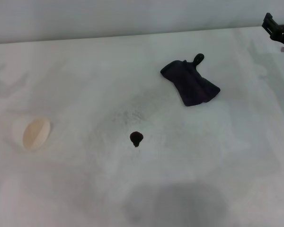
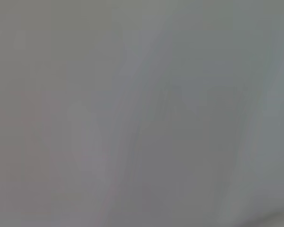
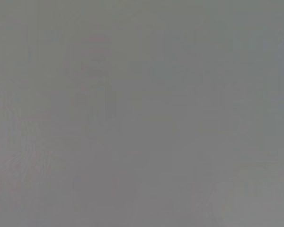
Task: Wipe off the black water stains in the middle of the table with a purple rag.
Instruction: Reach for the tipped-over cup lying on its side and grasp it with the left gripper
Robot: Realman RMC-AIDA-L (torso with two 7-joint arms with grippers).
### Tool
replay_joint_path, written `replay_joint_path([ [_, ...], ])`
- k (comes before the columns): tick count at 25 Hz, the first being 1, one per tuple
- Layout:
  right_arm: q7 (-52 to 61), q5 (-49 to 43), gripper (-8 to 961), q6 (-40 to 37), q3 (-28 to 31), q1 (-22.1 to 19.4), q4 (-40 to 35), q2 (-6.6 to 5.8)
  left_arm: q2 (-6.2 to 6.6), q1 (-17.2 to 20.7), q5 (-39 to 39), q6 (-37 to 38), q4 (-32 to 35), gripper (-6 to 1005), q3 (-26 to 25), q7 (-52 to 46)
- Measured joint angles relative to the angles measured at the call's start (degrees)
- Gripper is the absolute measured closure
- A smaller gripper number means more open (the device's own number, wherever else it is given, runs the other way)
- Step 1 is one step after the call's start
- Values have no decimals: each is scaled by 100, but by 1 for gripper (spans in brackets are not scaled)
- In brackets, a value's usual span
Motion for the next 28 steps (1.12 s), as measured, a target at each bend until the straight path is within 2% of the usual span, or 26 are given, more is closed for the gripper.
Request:
replay_joint_path([
  [3, 3, 0, 126, -8, 31, 3, -4, 5, 18, -128, 617, 387, -350, 124, 8, 1374],
  [5, 5, 0, 126, -26, 86, 9, 13, 9, -57, -138, 657, 507, -627, 124, 10, 2275],
  [6, 5, 0, 126, -39, 134, 11, 18, 9, -135, -130, 569, 510, -796, 124, 9, 2630],
  [9, 9, 0, 125, -74, 362, 4, 20, 8, -282, -97, 360, 533, -1162, 124, 10, 3327],
  [12, 10, 0, 125, -78, 702, -23, 2, -25, -299, -140, 555, 581, -1454, 124, 11, 3819],
  [17, -14, 0, 125, -145, 750, -17, -55, -47, -252, -317, 1162, 664, -1699, 124, 17, 4027],
  [20, 10, 1, 125, -296, 754, -5, -73, -54, -201, -560, 1846, 658, -1840, 124, 19, 3665],
  [23, 14, 38, 125, -367, 803, 18, -61, -40, -95, -929, 3203, 667, -1845, 125, 21, 3478],
  [25, -13, 56, 125, -375, 836, 64, -25, -13, -89, -1257, 4372, 670, -1935, 125, 21, 3499],
  [28, -12, 52, 125, -376, 819, 83, 2, -4, -112, -1378, 4739, 715, -2092, 125, 21, 3595],
])
